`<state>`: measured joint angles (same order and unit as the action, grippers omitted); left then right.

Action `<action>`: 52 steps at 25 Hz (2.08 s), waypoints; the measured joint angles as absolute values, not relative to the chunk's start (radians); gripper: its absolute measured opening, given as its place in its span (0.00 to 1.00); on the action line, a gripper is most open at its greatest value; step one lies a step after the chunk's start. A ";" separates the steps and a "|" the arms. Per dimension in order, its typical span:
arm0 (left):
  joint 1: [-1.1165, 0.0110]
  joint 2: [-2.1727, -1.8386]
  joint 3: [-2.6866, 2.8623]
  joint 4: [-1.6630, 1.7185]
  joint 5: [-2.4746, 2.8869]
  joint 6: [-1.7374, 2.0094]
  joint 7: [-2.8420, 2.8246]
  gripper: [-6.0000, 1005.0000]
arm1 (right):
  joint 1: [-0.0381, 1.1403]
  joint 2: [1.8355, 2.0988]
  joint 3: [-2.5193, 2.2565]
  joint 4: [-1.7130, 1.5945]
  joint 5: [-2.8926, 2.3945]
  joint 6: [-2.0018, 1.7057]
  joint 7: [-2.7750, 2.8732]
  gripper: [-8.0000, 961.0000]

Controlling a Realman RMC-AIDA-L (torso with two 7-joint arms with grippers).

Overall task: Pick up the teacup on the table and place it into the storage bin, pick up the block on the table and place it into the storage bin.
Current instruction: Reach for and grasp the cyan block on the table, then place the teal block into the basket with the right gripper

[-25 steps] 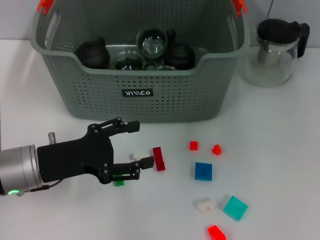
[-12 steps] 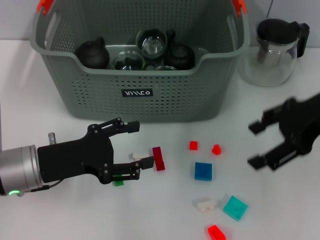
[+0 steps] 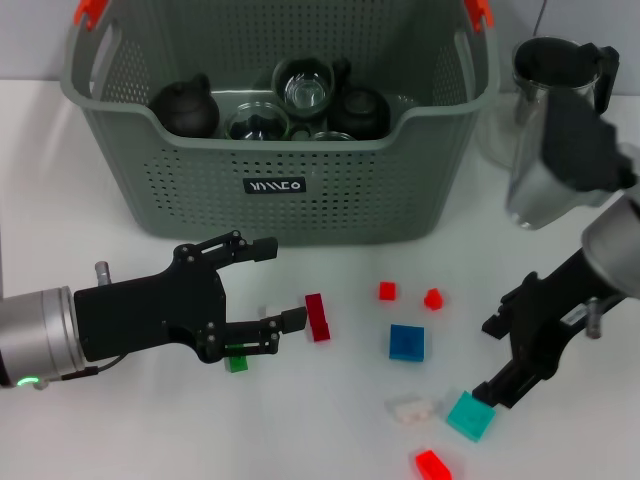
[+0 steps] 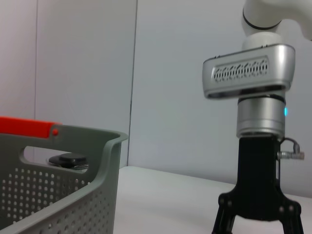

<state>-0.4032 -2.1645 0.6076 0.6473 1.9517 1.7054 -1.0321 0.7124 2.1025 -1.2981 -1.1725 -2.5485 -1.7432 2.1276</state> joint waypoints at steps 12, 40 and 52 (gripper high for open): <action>-0.404 -2.164 0.607 0.650 1.953 1.686 -1.032 0.86 | 0.735 2.106 -1.594 -1.173 -2.549 -1.652 2.419 0.95; -0.405 -2.163 0.606 0.652 1.953 1.666 -1.019 0.87 | 0.730 2.105 -1.828 -1.162 -2.564 -1.530 2.580 0.86; -0.405 -2.163 0.591 0.649 1.955 1.664 -1.019 0.87 | 0.727 2.105 -1.865 -1.178 -2.585 -1.535 2.606 0.55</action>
<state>-0.4049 -2.1629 0.5910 0.6487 1.9553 1.6642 -1.0185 0.7271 2.1055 -1.8648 -1.1785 -2.5851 -1.5347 2.6057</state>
